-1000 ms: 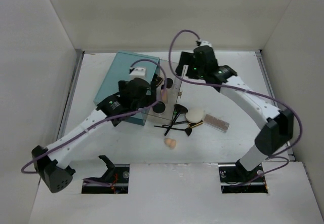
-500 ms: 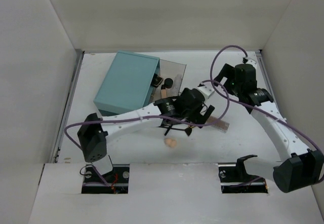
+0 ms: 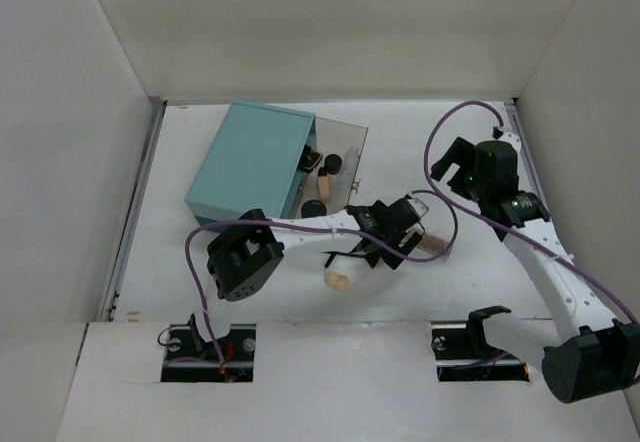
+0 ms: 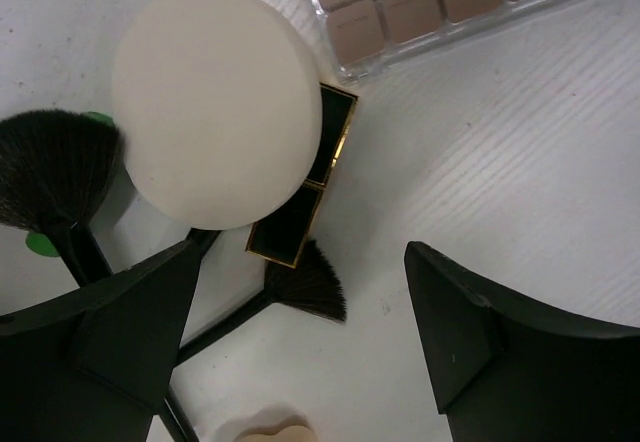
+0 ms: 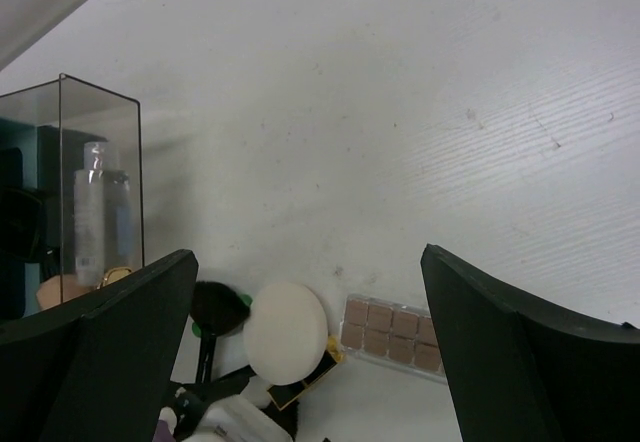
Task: Organize the makeup
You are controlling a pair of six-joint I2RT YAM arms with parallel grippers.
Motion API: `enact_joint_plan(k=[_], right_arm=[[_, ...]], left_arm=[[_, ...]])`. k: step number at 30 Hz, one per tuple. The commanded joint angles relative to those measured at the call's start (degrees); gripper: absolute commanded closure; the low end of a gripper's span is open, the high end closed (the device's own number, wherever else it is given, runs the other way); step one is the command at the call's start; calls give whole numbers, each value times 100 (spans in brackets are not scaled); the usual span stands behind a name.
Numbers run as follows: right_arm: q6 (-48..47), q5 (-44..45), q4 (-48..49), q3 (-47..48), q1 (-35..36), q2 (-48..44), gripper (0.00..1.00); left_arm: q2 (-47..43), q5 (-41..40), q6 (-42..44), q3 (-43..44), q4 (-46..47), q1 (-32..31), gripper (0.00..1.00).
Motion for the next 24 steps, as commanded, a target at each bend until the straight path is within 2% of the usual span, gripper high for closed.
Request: enact_joint_plan(k=[1, 5, 15, 24], right_arm=[[17, -30, 328, -3, -48, -132, 0], [26, -22, 328, -29, -48, -123, 0], [96, -30, 337, -108, -452, -369, 0], [105, -30, 337, -135, -461, -351, 0]], left_arm=[[-25, -123, -29, 115, 43, 136, 18], [142, -53, -11, 142, 96, 232, 21], [353, 281, -64, 133, 236, 206, 40], [450, 273, -90, 282, 245, 154, 42]])
